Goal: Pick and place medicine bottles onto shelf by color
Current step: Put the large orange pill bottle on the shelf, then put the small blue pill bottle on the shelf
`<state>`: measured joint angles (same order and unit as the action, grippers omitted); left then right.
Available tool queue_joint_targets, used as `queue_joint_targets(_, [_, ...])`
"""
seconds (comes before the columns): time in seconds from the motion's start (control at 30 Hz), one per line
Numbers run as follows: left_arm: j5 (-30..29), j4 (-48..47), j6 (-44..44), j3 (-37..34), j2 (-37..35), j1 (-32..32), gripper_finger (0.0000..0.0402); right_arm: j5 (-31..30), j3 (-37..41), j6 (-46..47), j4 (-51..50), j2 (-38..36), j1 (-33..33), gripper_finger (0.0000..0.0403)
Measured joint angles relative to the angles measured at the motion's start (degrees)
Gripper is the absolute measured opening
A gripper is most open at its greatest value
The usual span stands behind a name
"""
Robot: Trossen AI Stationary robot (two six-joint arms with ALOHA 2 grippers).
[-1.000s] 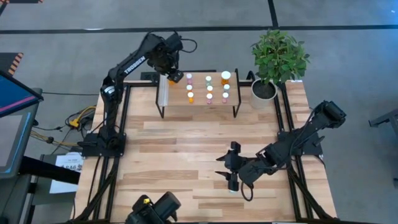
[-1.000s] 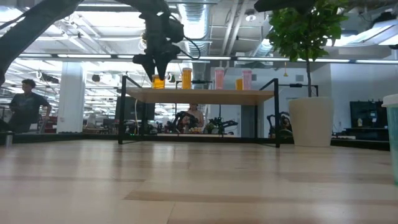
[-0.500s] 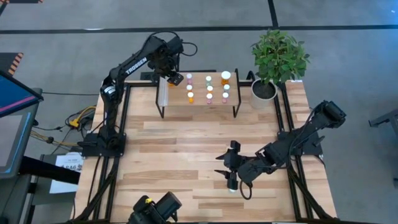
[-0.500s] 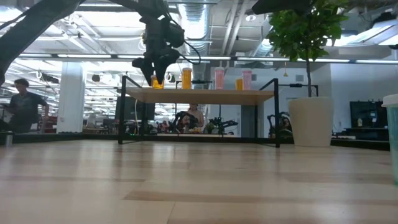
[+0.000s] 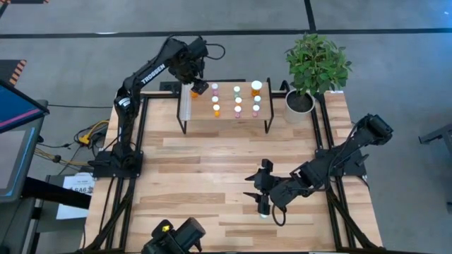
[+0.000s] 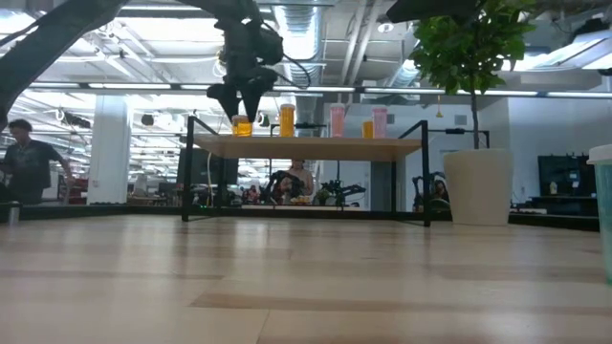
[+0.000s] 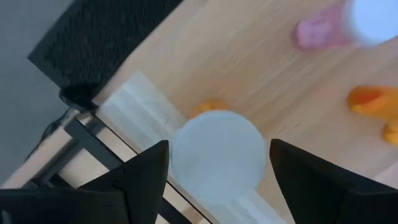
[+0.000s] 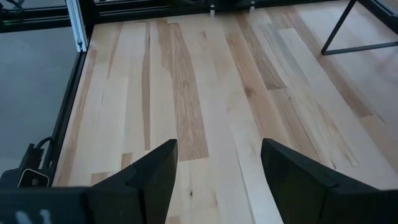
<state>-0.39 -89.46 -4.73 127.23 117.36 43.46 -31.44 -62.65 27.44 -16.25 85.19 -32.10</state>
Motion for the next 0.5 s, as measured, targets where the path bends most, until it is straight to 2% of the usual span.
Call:
queue_joint_targets(0.23, [0.09, -0.15, 1.39, 7.76, -0.67, 0.0, 0.0275, 0.0, 0.0, 0.02, -0.01, 0.0, 0.0, 0.0256])
queue_joint_targets(0.37, [-0.92, 2.85, 4.5, 5.55, -7.55, -0.45, 0.0273, -0.07, 0.0, 0.02, -0.02, 0.0, -0.04, 0.0256])
queue_joint_targets(0.5, [-4.13, 8.52, 5.27, -1.12, -16.72, -3.57, 0.0258, -1.75, 0.0, 0.13, -0.05, 0.0, -1.7, 0.0256])
